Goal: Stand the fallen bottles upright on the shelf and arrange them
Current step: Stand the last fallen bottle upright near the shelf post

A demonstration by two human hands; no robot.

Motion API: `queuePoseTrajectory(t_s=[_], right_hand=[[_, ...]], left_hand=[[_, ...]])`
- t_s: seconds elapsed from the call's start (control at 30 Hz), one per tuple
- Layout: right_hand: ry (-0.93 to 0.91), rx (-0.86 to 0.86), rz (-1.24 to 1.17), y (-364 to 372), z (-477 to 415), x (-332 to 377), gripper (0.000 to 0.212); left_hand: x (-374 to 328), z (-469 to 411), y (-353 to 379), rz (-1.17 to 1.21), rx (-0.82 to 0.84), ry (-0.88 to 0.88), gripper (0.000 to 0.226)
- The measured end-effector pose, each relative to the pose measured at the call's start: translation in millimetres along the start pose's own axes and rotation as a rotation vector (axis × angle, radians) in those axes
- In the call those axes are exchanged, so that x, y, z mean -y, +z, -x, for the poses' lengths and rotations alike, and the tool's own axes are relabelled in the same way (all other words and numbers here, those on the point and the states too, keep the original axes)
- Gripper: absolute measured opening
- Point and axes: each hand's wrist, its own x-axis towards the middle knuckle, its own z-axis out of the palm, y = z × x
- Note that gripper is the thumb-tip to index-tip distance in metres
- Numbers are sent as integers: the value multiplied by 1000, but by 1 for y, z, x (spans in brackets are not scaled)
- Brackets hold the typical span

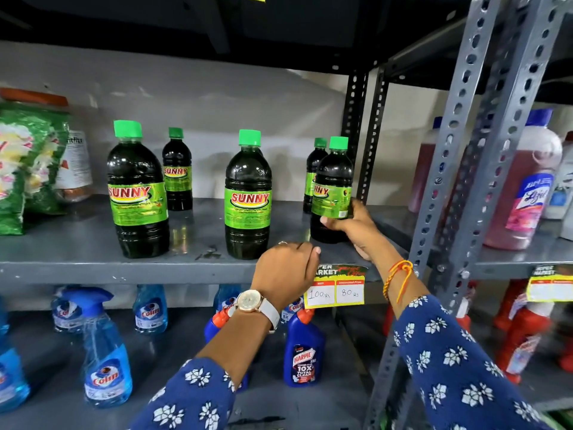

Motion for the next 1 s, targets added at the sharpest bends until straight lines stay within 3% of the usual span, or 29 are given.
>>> queuePoseTrajectory(t_s=[0.13,0.23,0.33,0.47,0.57,0.63,0.77,1.0], right_hand=[[25,47,-42,1,1,2,43],[28,-10,4,3,2,1,59],[64,23,-46,2,3,-2,59],[90,15,-58,-1,6,-7,97],[103,-10,-8,-3,7,-5,68],[101,-1,-28,-5,4,-6,59],[89,-2,21,-8,1,-9,86],[23,-54,225,-1,0,-3,68]], left_hand=[[0,2,1,2,8,-4,38],[2,3,1,1,10,0,38],[2,6,0,-3,11,13,37],[-2,9,1,-1,22,27,37],[-1,5,2,-11,20,35,38],[-1,3,2,-12,17,41,38],[-3,2,5,6,24,48,38],[6,-3,3,20,-3,47,37]])
